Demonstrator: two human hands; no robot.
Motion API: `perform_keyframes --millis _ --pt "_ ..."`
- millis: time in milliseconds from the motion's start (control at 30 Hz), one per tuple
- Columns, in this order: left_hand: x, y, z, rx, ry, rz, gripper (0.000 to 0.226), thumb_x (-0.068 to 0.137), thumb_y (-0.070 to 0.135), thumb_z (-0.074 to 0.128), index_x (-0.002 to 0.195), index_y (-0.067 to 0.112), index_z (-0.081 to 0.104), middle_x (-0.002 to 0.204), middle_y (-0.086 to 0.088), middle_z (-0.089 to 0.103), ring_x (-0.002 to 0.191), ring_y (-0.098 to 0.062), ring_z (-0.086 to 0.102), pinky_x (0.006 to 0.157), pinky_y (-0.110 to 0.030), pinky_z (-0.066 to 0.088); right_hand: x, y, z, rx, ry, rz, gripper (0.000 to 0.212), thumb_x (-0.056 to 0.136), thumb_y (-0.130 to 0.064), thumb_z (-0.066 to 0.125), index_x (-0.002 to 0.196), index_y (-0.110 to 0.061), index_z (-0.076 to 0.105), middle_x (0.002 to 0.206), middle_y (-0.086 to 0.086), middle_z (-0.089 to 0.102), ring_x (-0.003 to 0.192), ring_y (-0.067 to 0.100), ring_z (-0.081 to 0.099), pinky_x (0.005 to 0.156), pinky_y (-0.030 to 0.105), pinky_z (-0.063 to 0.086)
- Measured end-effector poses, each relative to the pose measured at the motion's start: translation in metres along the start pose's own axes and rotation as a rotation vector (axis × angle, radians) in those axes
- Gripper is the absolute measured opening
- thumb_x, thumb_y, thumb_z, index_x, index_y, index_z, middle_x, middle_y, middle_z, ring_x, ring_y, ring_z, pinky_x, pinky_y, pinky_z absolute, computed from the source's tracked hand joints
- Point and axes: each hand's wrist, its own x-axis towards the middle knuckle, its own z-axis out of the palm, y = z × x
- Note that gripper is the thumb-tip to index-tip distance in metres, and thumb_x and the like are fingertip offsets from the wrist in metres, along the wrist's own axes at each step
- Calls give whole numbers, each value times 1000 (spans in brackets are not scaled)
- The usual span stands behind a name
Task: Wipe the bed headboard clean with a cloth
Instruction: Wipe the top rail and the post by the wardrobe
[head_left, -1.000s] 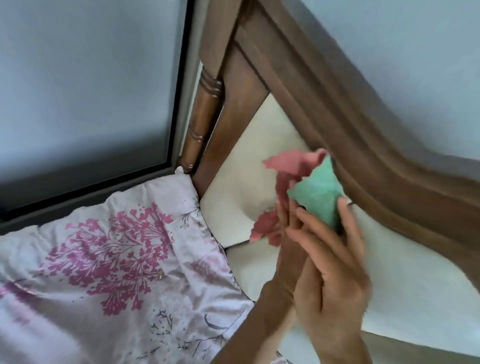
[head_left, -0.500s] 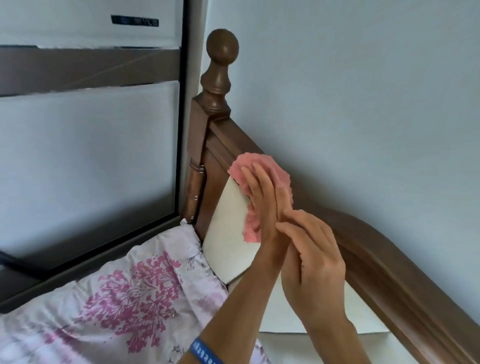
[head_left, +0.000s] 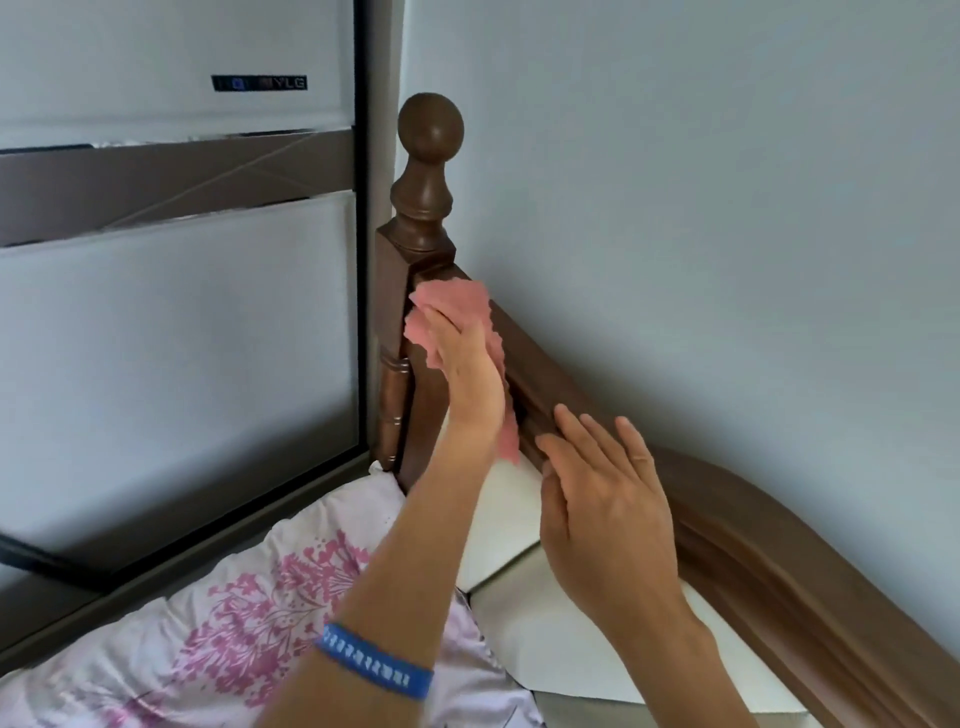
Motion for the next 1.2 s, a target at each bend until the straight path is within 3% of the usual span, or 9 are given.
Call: perform_keyframes --millis 167,267,500,600,700,767,867,1000,1200 --pt "-2 2 -4 84 -32 -59 74 95 48 36 154 41 -9 163 6 16 148 -18 20 119 -41 13 1 -2 -7 2 -56 29 39 88 -17 41 110 -17 73 134 5 64 126 22 60 115 46 39" --pt "-44 -13 1 103 -109 -69 88 79 53 43 154 45 -2 140 0 48 119 -17 50 111 -40 37 4 -4 -11 21 -93 51 42 89 -20 40 114 -20 73 134 3 64 128 20 58 116 44 36" --pt "14 7 -12 34 -63 -233 62 102 44 34 158 27 12 159 -4 32 147 -24 29 121 -46 24 3 -3 -13 34 -216 40 39 87 -18 46 120 -19 67 152 4 47 141 22 43 124 38 15" --pt "-6 12 -13 44 -75 -271 59 101 47 36 155 26 25 136 0 53 121 -16 53 107 -36 43 6 -1 -17 103 -219 35 40 90 -18 44 125 -18 63 156 4 40 146 22 33 125 37 9" --pt "-36 10 -12 124 -121 -292 58 99 44 38 153 30 23 144 -4 48 131 -22 48 107 -43 44 -2 -3 -19 220 -72 41 35 88 -13 46 114 -14 71 128 3 66 133 25 50 118 41 34" --pt "-41 18 -12 223 -128 -285 60 99 48 36 154 26 25 157 -5 35 144 -28 34 115 -51 33 -17 -12 -12 349 78 60 34 84 -11 45 101 -16 74 103 -2 74 107 20 64 95 38 54" --pt "-33 38 -22 265 -149 -266 53 100 50 39 141 16 50 145 -9 53 132 -29 50 109 -46 42 -11 -39 6 830 -154 220 38 86 -9 41 105 -24 71 99 -10 73 82 4 64 73 25 52" --pt "-18 47 -49 250 -260 -305 45 101 47 41 78 29 76 77 15 76 71 4 70 57 -11 52 48 -60 32 1408 -228 496 50 90 12 44 134 -10 57 125 5 67 110 15 64 92 29 51" --pt "-2 54 -80 159 -318 -276 28 103 40 37 106 36 64 87 25 68 85 12 61 67 -9 44 62 -69 47 1790 -192 720 61 88 14 53 144 -9 45 133 2 62 108 0 66 76 14 55"
